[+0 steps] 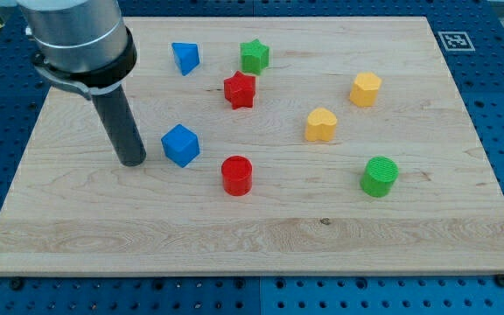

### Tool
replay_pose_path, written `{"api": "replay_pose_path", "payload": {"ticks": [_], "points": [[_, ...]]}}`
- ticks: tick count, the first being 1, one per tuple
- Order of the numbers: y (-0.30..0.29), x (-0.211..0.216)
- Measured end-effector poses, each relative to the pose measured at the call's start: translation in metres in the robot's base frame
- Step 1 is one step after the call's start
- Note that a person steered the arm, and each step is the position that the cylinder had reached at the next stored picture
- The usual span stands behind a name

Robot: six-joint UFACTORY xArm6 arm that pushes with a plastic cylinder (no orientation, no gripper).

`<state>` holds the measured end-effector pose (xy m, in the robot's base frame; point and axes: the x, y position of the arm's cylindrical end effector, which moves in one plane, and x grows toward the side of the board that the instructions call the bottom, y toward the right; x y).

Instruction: Move the blue cube to the bottom of the red star

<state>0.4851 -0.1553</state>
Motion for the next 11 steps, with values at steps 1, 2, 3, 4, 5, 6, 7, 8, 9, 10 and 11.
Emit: {"api": "replay_pose_path", "payload": {"ticks": [1, 2, 3, 4, 5, 6, 7, 8, 9, 10, 11], "points": [[0.023, 0.003], [0.067, 0.003], [0.069, 0.003], [0.076, 0.003], [0.076, -0.002], [0.053, -0.002], [0.041, -0.012], [0.041, -0.031], [0.048, -0.034], [0.050, -0.019], [0.058, -0.002]]}}
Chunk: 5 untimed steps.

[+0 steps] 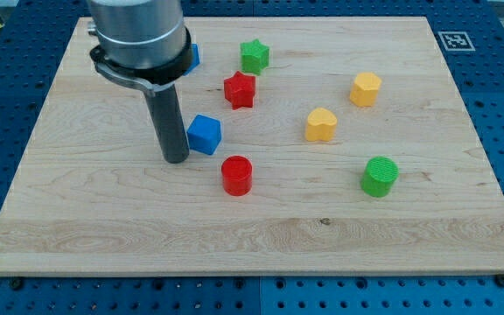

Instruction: Move the blue cube to the bottom of the red star

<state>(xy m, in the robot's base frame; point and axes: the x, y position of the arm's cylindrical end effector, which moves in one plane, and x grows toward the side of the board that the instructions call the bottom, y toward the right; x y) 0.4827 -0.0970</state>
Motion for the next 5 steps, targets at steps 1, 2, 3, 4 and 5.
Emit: {"api": "replay_pose_path", "payload": {"ticks": [1, 2, 3, 4, 5], "points": [[0.002, -0.001], [0.002, -0.013], [0.015, -0.021], [0.047, -0.023], [0.072, -0.032]]}}
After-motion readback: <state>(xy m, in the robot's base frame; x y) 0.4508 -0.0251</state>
